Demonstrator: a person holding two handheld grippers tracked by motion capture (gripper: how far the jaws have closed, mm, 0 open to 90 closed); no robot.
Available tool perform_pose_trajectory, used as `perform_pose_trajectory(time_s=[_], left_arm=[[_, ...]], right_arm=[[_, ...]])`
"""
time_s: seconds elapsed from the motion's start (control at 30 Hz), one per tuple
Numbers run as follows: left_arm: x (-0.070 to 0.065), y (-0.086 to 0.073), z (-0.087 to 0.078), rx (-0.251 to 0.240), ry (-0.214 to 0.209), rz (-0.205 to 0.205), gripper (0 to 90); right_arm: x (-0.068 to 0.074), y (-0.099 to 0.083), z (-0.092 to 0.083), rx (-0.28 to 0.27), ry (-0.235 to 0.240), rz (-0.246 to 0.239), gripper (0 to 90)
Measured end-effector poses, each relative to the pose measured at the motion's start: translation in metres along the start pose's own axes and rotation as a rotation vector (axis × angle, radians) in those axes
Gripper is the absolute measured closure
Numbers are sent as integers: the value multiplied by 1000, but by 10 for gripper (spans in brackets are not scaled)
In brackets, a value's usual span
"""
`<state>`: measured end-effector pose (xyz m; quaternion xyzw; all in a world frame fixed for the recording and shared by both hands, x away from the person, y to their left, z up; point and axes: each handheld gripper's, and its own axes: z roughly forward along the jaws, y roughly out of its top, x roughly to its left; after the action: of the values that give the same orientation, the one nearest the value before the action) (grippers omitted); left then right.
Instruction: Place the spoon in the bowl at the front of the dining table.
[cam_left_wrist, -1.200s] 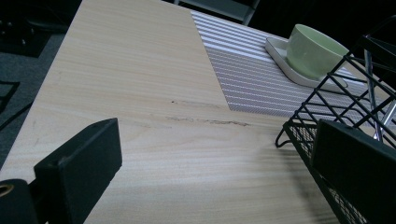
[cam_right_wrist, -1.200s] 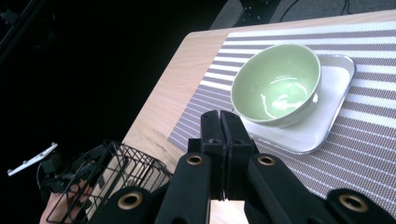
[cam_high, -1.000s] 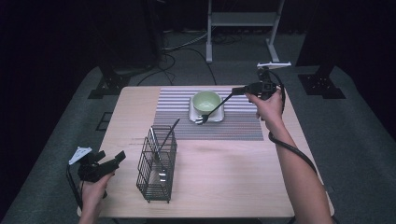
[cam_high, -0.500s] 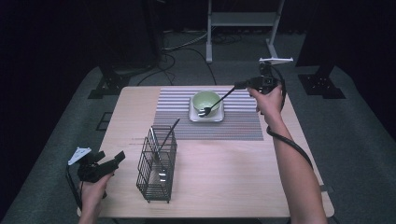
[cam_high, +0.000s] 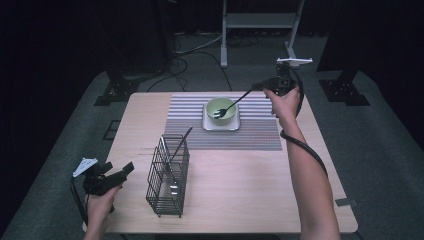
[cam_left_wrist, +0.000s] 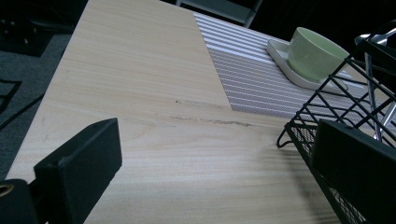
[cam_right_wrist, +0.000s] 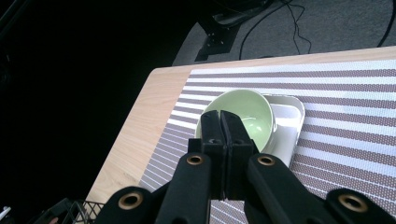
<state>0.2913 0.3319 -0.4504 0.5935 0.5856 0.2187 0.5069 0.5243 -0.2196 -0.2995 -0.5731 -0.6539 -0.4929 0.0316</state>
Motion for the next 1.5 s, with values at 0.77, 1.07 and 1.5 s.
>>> perform_pose_trajectory(time_s=[0.77, 1.07, 1.5], left_arm=[[1, 0, -1, -8, -3, -6, 10], [1, 0, 0, -5, -4, -4, 10], [3, 1, -1, -8, -2, -10, 10]], right_arm=[[-13, 6, 16, -38, -63, 43, 893], [-22, 2, 30, -41, -85, 67, 893], [-32, -4, 45, -44, -100, 99, 893]])
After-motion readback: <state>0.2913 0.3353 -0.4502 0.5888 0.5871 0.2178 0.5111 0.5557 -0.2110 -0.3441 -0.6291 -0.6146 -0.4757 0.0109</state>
